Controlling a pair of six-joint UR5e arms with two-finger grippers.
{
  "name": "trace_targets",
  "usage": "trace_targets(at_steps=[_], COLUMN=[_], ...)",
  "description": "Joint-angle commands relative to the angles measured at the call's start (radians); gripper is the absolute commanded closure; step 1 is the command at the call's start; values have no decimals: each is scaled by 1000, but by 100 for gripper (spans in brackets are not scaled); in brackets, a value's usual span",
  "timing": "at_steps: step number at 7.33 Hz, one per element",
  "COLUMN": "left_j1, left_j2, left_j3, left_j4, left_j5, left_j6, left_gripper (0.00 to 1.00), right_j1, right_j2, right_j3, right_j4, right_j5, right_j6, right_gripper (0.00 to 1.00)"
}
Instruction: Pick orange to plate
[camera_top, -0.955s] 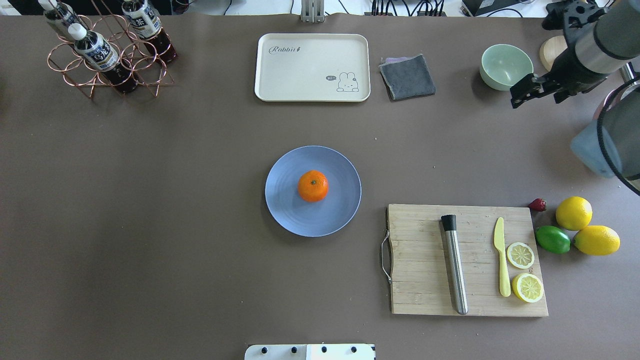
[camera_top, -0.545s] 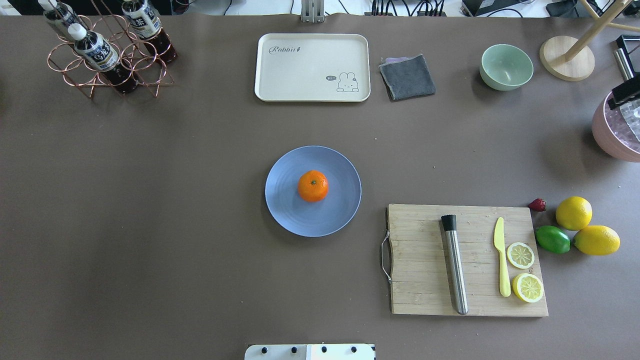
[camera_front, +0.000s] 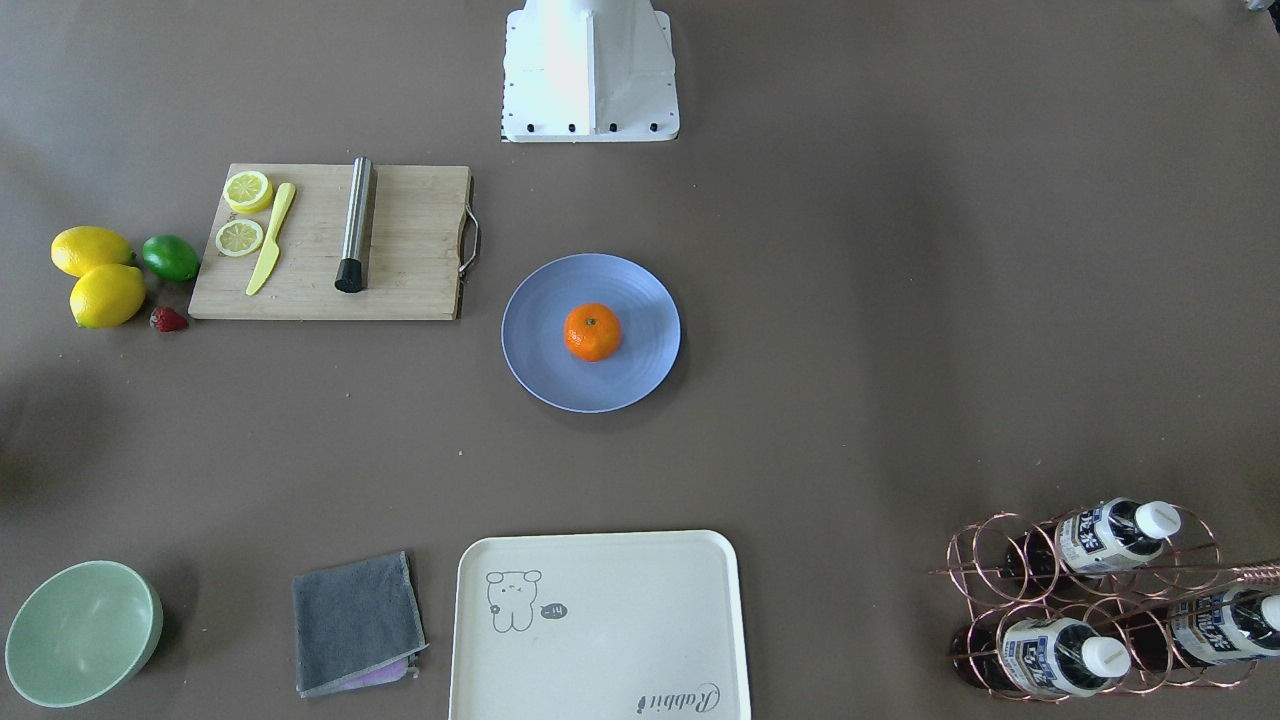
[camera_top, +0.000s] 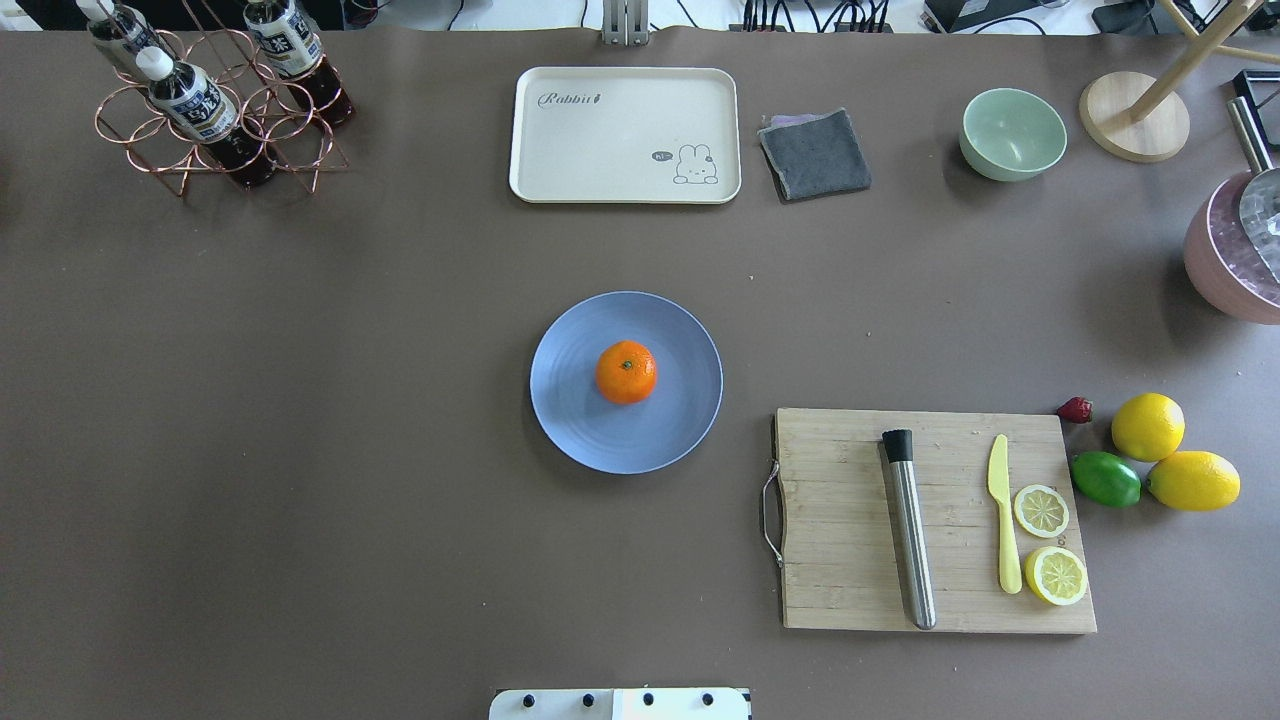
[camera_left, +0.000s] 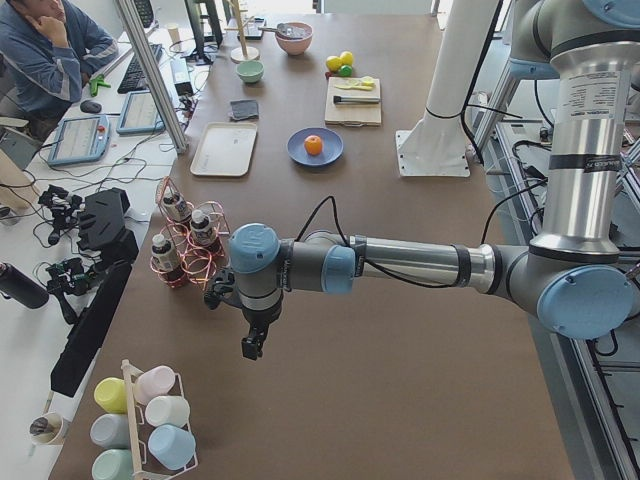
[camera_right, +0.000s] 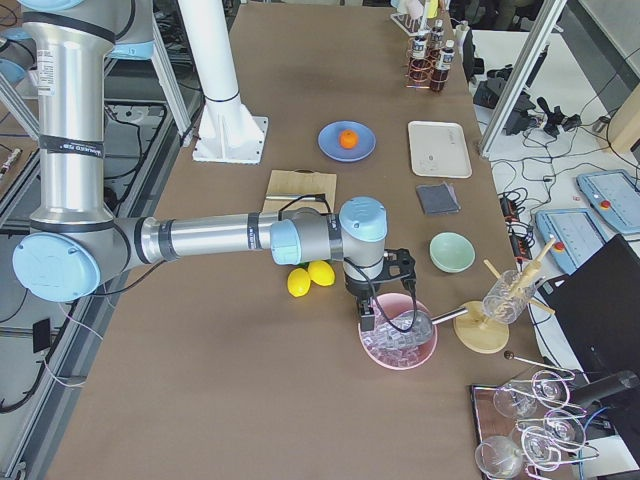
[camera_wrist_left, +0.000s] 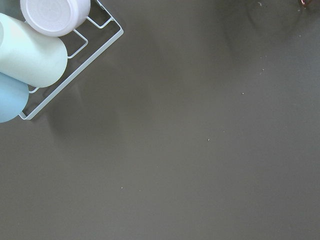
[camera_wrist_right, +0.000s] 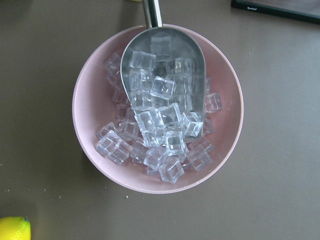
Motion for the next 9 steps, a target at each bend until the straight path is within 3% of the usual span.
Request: trace_targets(at_steps=[1, 9], left_j1=[0, 0], left_j2=[10, 45], left_j3=[1, -1], left_j4=[0, -6], left_j5=[-1, -3], left_j6=[3, 1], left_gripper=[2, 2], right_j1=[5, 5], right_j2=[-15, -29], right_j3=[-42, -62], right_j4=[1, 1], right_j5=[-7, 8], right_j6=[-8, -8], right_gripper=[0, 0])
